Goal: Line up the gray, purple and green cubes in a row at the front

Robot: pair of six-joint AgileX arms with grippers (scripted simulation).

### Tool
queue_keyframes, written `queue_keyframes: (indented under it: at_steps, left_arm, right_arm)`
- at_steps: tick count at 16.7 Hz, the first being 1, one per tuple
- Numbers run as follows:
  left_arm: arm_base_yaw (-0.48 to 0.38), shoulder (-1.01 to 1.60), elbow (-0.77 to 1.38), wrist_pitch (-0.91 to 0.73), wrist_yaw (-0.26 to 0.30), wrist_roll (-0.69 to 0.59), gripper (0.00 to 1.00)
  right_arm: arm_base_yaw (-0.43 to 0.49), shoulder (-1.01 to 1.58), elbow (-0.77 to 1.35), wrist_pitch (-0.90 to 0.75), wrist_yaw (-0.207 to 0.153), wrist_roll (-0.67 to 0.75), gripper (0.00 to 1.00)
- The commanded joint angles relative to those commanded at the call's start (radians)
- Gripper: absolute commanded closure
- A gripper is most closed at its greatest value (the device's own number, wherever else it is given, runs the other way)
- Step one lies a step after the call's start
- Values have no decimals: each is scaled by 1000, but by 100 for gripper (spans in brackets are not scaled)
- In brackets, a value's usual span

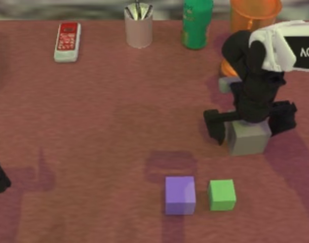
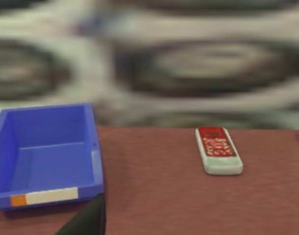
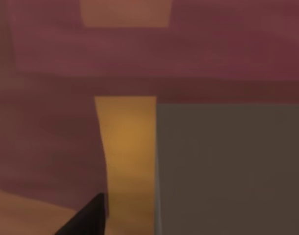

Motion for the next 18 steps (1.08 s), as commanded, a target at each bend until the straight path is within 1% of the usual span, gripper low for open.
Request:
queue_keyframes:
  at_steps: [13, 14, 18]
  left_arm:
    - [0, 0, 0, 0, 0, 0, 0]
    - [0, 0, 0, 0, 0, 0, 0]
    - [0, 0, 0, 0, 0, 0, 0]
  right_arm:
    - [0, 0, 0, 0, 0, 0, 98]
    - [0, 0, 0, 0, 0, 0, 100]
    - [0, 0, 0, 0, 0, 0, 100]
